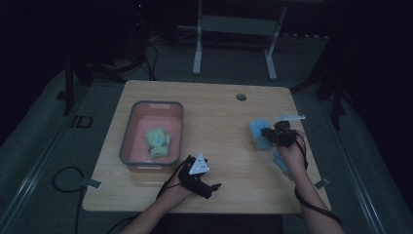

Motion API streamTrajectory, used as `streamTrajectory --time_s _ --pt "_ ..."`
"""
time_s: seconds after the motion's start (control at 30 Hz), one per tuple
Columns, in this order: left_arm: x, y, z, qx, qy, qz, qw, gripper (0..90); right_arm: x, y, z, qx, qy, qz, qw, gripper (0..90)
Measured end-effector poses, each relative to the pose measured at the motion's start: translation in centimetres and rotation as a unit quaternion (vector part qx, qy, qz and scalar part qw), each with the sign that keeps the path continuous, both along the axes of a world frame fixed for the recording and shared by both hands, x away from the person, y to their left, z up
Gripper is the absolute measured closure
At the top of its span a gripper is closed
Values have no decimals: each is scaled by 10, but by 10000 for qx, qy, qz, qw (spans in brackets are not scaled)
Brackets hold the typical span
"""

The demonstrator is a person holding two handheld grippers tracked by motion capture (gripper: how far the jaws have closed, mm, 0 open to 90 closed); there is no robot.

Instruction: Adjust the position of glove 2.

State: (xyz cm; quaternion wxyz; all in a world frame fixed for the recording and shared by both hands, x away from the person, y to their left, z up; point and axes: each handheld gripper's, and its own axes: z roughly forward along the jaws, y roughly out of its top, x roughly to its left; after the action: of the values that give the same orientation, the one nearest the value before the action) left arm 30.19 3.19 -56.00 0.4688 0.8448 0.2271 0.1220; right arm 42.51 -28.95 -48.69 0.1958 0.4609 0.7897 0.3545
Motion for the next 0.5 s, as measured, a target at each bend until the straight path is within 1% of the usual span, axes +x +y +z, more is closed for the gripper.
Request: streamTrajectory --time_s 0.07,0.1,0.17,0.23,0.27,0.3,0.37,0.43,0.5 --pt "0 1 0 -20 -12 6 10000 21 -8 10 7 57 -49 51 10000 824" --pt "0 1 0 1 -25 12 10000 20 -11 14 9 51 -63 78 9999 825" --pt "0 1 -1 31 -43 29 10000 21 -17 21 14 118 -58 76 9999 825" --pt "0 2 -1 24 -40 36 10000 21 -23 28 16 21 -124 62 9999 825" --pt "0 2 -1 20 -49 34 10000 21 -25 31 17 45 -133 42 9999 825" --pt "0 2 -1 20 -48 36 10000 20 -27 33 18 122 -110 12 9999 825" --pt "0 2 -1 27 -55 45 10000 21 -32 38 19 145 -141 -29 9998 825" --pt "-1 1 0 12 -63 33 10000 21 -35 43 18 239 -113 -65 9996 824" --pt "-1 1 -1 13 -65 34 10000 20 -39 50 16 254 -113 -87 9996 824"
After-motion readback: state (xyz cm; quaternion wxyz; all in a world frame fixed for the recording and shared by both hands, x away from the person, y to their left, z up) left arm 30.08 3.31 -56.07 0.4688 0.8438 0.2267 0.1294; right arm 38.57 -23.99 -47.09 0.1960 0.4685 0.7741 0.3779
